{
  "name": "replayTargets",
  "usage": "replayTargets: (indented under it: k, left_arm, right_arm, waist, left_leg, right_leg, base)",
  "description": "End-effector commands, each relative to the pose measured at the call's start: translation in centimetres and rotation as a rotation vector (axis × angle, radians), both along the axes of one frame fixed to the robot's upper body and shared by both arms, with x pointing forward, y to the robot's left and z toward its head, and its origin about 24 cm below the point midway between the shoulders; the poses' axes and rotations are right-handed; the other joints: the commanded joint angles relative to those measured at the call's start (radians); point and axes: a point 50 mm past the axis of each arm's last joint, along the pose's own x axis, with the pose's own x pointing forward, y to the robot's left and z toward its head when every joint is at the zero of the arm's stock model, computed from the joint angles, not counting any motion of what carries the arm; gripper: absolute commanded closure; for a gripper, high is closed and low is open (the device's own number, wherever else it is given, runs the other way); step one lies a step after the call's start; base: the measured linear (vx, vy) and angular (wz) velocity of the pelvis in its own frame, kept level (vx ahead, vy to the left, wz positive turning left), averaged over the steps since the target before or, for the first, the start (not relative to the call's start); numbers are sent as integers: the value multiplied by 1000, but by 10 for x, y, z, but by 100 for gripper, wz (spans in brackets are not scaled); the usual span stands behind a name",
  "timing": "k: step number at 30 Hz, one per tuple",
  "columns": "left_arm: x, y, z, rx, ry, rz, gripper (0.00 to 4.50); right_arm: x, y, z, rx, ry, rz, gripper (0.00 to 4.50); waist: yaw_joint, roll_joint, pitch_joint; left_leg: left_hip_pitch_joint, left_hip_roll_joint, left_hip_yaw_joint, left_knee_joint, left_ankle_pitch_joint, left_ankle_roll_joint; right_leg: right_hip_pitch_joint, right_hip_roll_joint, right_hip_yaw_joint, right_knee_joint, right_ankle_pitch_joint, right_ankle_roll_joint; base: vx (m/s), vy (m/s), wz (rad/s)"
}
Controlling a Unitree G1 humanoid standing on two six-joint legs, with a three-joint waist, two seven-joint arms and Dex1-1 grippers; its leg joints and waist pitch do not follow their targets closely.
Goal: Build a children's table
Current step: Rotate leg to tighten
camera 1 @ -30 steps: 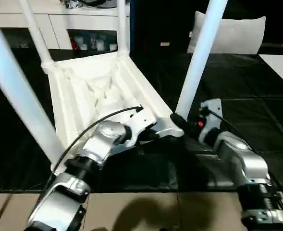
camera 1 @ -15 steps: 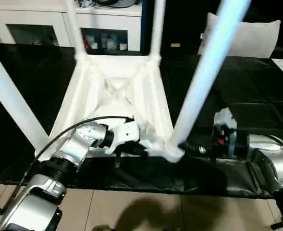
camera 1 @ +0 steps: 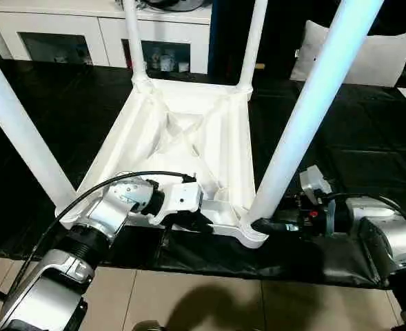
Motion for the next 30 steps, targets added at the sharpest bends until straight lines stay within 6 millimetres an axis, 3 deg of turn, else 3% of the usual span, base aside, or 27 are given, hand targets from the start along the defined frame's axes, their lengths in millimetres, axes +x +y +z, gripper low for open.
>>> replayTargets:
  k: [1,3,4,6,7,10,13,15,16,18,22,23,24,25,26,27,28,29,30]
  left_arm:
    - [-4,-9,-4,34,9,-78,450]
    - [-4,-8,-4,27,17,-60,450]
    - [-1,-8,-5,16,28,-13,450]
    - [1,-8,-5,7,35,26,450]
    - [6,-11,-3,-22,43,110,450]
    - [12,-15,-2,-45,54,203,450]
    - [23,-26,0,-82,40,366,450]
    - [27,-37,0,-123,48,465,450]
    - [28,-43,0,-141,49,512,450]
    - [31,-49,0,-161,50,578,450]
    - [32,-53,-5,-134,29,632,450]
    - [33,-53,-6,-127,21,651,450]
    - [33,-53,-6,-127,19,647,450]
    - [32,-54,-5,-127,16,644,450]
    - [32,-53,-5,-127,11,641,450]
    - [32,-53,-5,-127,11,641,450]
    - [32,-53,-5,-127,11,641,450]
    - [32,-50,-4,-126,3,638,450]
    - [33,-48,-4,-124,-4,636,450]
  right_arm:
    - [1,0,3,16,11,4,212]
    - [1,0,3,43,29,-14,224]
    - [1,1,4,61,42,-31,224]
    - [1,2,5,73,51,-48,239]
    - [5,6,5,94,69,-118,240]
    - [10,12,3,91,76,-212,241]
    - [29,20,-6,7,68,-462,241]
    - [44,23,-8,-26,58,-647,243]
    - [50,24,-8,-29,62,-727,243]
    - [56,27,-8,-24,71,-818,244]
    - [63,35,-7,-12,72,-888,244]
    - [65,40,-6,5,37,-890,210]
    - [64,42,-5,0,5,-868,210]
    - [63,43,-5,8,-5,-855,176]
    - [62,44,-5,27,-2,-845,174]
    - [62,44,-5,29,-1,-844,171]
    - [62,44,-5,29,-1,-844,163]
    - [60,43,-4,41,-6,-827,139]
    - [59,42,-4,42,-14,-816,139]
  waist:
    - [-4,-12,-68]
    - [-3,-12,-69]
    - [-2,-4,-68]
    - [-1,-9,-67]
    - [-1,-3,-66]
    - [-10,-8,-60]
    - [-24,-12,-58]
    - [-47,-8,-60]
    - [-52,4,-63]
    - [-71,-4,-66]
    - [-71,-3,-73]
    - [-70,1,-74]
    - [-70,1,-73]
    - [-70,1,-74]
    - [-71,-5,-74]
    - [-70,-3,-72]
    - [-70,-1,-72]
    - [-72,-6,-70]
    - [-69,-3,-69]
  left_leg:
    - [-1,38,-1,-64,-140,66]
    - [0,38,-1,-64,-136,68]
    - [0,39,-2,-64,-137,65]
    - [0,38,-1,-65,-145,61]
    - [0,37,-1,-65,-148,57]
    - [3,33,-5,-70,-203,30]
    - [1,27,-10,-73,-213,8]
    - [-6,23,-13,-74,-206,-4]
    - [-4,23,-13,-71,-206,-11]
    - [-5,20,-11,-67,-196,3]
    - [-12,19,-7,-64,-120,46]
    - [-11,20,-6,-62,-110,49]
    - [-9,21,-4,-62,-115,53]
    - [-11,22,-4,-62,-116,55]
    - [-10,24,-4,-63,-113,63]
    - [-11,24,-5,-64,-114,66]
    - [-9,24,-5,-64,-118,67]
    - [-8,25,-4,-65,-134,68]
    - [-7,25,-4,-65,-142,67]
  right_leg:
    - [58,-64,44,-67,-232,-198]
    - [58,-64,44,-66,-223,-201]
    - [57,-64,44,-65,-223,-204]
    - [58,-64,43,-68,-236,-203]
    - [58,-63,43,-68,-242,-201]
    - [55,-66,39,-85,-387,-158]
    - [53,-67,37,-96,-481,-112]
    - [55,-63,33,-96,-472,-104]
    - [53,-64,34,-92,-459,-112]
    - [55,-61,35,-96,-420,-125]
    - [61,-56,39,-81,-268,-165]
    - [61,-56,40,-78,-233,-179]
    - [61,-56,39,-79,-221,-188]
    - [63,-57,39,-77,-214,-192]
    - [64,-56,39,-75,-194,-198]
    - [65,-56,39,-74,-194,-201]
    - [64,-57,40,-75,-200,-202]
    - [63,-57,39,-79,-225,-199]
    - [63,-59,40,-81,-248,-194]
  base:
    - [0,0,0]
    - [0,0,0]
    - [0,0,0]
    - [0,0,0]
    - [0,0,0]
    - [0,0,0]
    - [0,0,0]
    - [0,0,0]
    - [0,0,0]
    - [0,0,0]
    - [0,0,0]
    - [0,0,0]
    - [0,0,0]
    - [0,0,0]
    - [0,0,0]
    - [0,0,0]
    - [0,0,0]
    - [0,0,0]
    - [0,0,0]
